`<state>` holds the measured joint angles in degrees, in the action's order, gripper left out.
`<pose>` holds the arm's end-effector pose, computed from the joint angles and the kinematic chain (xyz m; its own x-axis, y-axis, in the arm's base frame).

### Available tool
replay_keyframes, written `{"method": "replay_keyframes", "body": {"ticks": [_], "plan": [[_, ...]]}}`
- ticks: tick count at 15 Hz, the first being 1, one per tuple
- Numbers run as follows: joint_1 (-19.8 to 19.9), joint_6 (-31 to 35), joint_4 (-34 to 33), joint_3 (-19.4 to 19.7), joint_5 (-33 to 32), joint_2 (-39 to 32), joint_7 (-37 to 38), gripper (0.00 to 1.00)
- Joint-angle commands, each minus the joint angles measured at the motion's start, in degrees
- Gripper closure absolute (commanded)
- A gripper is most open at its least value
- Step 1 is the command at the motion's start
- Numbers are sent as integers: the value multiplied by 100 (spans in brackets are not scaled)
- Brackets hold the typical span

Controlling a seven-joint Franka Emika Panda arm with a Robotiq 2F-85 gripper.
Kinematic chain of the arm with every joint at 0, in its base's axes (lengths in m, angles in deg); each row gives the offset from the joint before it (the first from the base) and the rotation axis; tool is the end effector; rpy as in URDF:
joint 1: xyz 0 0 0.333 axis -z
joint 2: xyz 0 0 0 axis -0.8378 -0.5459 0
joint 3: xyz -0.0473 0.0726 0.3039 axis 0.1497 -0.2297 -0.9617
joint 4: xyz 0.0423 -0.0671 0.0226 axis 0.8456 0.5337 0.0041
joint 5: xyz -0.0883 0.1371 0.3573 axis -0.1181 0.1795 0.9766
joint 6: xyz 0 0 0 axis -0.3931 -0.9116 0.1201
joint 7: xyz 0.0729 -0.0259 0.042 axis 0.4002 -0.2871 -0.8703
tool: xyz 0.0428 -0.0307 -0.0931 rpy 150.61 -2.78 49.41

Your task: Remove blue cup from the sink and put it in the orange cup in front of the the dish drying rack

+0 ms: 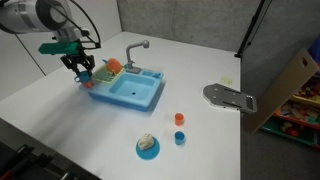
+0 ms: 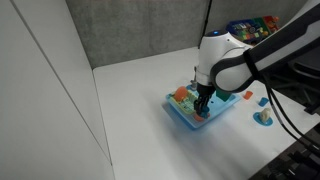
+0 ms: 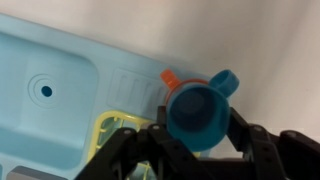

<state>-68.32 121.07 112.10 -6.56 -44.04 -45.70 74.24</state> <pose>0.5655 0.1733 0.1830 0.9383 0.3319 -0.0971 0.3374 -0.9402 0.0469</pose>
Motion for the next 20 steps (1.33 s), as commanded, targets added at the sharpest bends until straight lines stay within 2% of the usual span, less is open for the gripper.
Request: {"method": "replay_keyframes", "body": {"ticks": [1, 3, 11, 20], "plan": [[-70, 9, -114, 82, -95, -52, -20, 11], [-68, 6, -117, 86, -93, -41, -18, 0], [-131, -481, -277, 123, -107, 133, 97, 0], [-207, -2131, -876, 209, -73, 468, 651, 0]]}}
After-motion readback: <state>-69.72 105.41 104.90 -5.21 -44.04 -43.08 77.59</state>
